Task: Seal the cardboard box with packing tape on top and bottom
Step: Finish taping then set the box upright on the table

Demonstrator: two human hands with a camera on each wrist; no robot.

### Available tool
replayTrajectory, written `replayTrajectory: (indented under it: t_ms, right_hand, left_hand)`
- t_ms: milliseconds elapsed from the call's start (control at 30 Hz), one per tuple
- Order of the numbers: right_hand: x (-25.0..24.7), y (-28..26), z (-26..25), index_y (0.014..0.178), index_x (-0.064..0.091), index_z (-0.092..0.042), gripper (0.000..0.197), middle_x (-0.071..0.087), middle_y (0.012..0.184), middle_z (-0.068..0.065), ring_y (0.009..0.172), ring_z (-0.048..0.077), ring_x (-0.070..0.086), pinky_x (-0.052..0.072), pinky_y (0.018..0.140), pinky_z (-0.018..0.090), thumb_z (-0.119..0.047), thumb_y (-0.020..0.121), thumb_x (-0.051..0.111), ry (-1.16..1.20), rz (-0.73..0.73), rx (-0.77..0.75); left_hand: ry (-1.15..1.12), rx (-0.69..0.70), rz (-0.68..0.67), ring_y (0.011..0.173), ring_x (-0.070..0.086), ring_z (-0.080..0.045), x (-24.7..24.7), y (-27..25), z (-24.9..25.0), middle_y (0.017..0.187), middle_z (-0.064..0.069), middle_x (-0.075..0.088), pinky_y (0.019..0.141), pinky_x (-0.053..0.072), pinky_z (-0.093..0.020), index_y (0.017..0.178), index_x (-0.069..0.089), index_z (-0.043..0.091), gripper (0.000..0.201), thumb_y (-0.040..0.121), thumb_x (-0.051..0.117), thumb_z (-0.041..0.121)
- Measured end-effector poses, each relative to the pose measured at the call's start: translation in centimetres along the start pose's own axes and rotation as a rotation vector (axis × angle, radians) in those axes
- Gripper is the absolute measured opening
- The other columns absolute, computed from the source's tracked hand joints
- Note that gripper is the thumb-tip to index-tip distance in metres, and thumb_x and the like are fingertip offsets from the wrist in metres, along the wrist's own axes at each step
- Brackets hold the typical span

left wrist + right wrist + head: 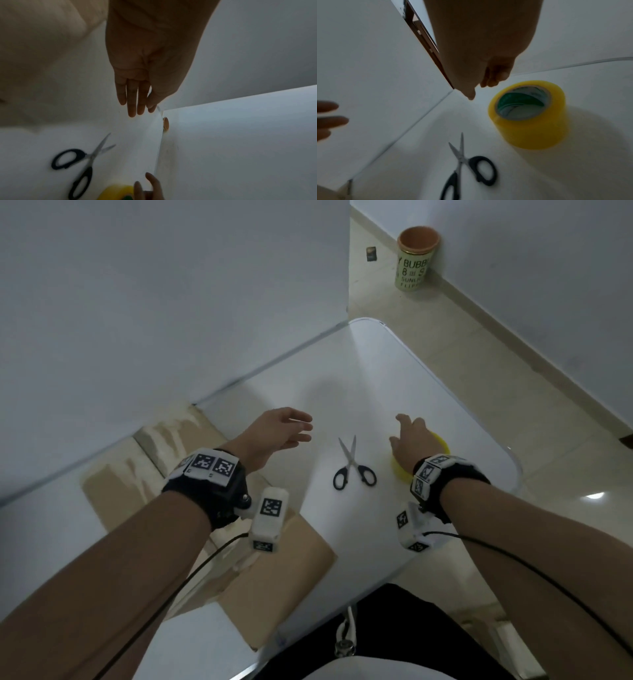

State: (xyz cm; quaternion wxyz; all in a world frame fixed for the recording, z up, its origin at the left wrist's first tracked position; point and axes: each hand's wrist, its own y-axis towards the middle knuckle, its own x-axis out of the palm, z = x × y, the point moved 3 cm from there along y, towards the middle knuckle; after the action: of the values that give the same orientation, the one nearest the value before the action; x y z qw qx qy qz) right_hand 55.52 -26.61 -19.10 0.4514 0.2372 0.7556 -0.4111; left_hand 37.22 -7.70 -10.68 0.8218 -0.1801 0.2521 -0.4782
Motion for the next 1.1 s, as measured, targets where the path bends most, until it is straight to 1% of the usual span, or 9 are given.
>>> replayTrajectory:
  t_ms: [100,167,267,400,533,667,767,867,1100]
  right_hand:
    - [-0.9,-1.0,-3.8,0.125,0.054,-0.011,0.032,0.062,0.118,0.015,0.107,0.031,0.058,0.046,0.088,0.036,-0.024,0.096,0.048,0.309,0.038,-0.080]
    - [-0.5,-2.3,-7.0,0.111,0.065,-0.009,0.025,0.069,0.102,0.013,0.089,0.026,0.064,0.048,0.079,0.030,-0.023,0.095,0.052,0.510,0.001,-0.130]
    - [2.0,-5.1,-11.2,0.109,0.066,-0.003,0.025,0.066,0.081,0.006,0.065,0.015,0.059,0.047,0.060,0.021,-0.021,0.096,0.053,0.880,-0.224,-0.115]
    - [5.6,-8.8,-14.1,0.113,0.063,-0.009,0.028,0.063,0.101,0.005,0.091,0.017,0.059,0.049,0.080,0.027,-0.029,0.098,0.050,1.174,-0.449,-0.018]
    - [8.2,-11.0,-13.9,0.121,0.058,-0.019,0.042,0.063,0.115,-0.003,0.110,0.016,0.057,0.042,0.098,0.031,-0.048,0.099,0.037,1.340,-0.583,0.045]
    - [9.0,-12.5,-13.8,0.121,0.061,-0.017,0.047,0.063,0.111,-0.004,0.103,0.009,0.058,0.046,0.084,0.023,-0.052,0.097,0.039,1.449,-0.634,0.068]
    - [9.2,-12.9,-14.0,0.104,0.065,-0.016,0.035,0.064,0.098,-0.005,0.096,0.008,0.059,0.046,0.079,0.022,-0.046,0.095,0.050,1.493,-0.625,0.082]
    - [9.4,-12.9,-13.9,0.082,0.061,-0.021,0.022,0.064,0.087,-0.007,0.093,0.009,0.058,0.045,0.081,0.023,-0.042,0.090,0.060,1.552,-0.608,0.097]
    - [9.6,-13.4,-13.8,0.080,0.061,-0.019,0.013,0.067,0.090,-0.005,0.092,0.009,0.061,0.044,0.086,0.023,-0.025,0.092,0.062,1.595,-0.526,0.034]
  left_hand:
    - [0.047,0.041,0.118,0.094,0.068,-0.020,-2.6,-2.3,-1.5,0.112,-0.011,0.068,0.088,0.052,-0.031,0.111,0.064,0.008,0.020,0.096,0.051,0.006]
    - [0.121,0.076,0.206,0.087,0.067,-0.018,-4.2,-4.1,-2.5,0.109,-0.010,0.069,0.076,0.051,-0.025,0.107,0.065,0.011,0.019,0.096,0.051,0.005]
    - [0.298,0.126,0.296,0.078,0.066,-0.013,-5.8,-7.1,-4.3,0.099,-0.001,0.070,0.065,0.046,-0.017,0.105,0.065,0.016,0.016,0.095,0.054,0.011]
    - [0.536,0.163,0.267,0.071,0.060,-0.002,-6.6,-10.7,-7.4,0.092,0.009,0.066,0.062,0.039,-0.007,0.103,0.067,0.021,0.012,0.093,0.059,0.024]
    - [0.643,0.239,0.174,0.073,0.054,-0.002,-5.3,-13.0,-9.5,0.087,0.009,0.063,0.065,0.038,-0.014,0.091,0.064,0.021,0.016,0.089,0.064,0.037]
    - [0.928,0.273,0.118,0.072,0.051,-0.013,-3.2,-13.9,-10.3,0.083,0.005,0.054,0.061,0.037,-0.027,0.085,0.054,0.019,0.030,0.086,0.061,0.048]
    - [1.076,0.298,0.166,0.077,0.053,-0.021,-2.7,-13.8,-10.7,0.091,0.000,0.050,0.060,0.037,-0.031,0.090,0.050,0.016,0.022,0.089,0.056,0.038]
    - [1.042,0.324,0.173,0.076,0.053,-0.023,-2.5,-13.5,-11.2,0.090,0.000,0.048,0.059,0.033,-0.030,0.089,0.049,0.015,0.016,0.087,0.056,0.029]
    - [0.911,0.354,0.156,0.073,0.049,-0.016,-3.0,-13.1,-12.0,0.085,0.007,0.046,0.061,0.033,-0.027,0.083,0.046,0.022,0.017,0.081,0.062,0.024]
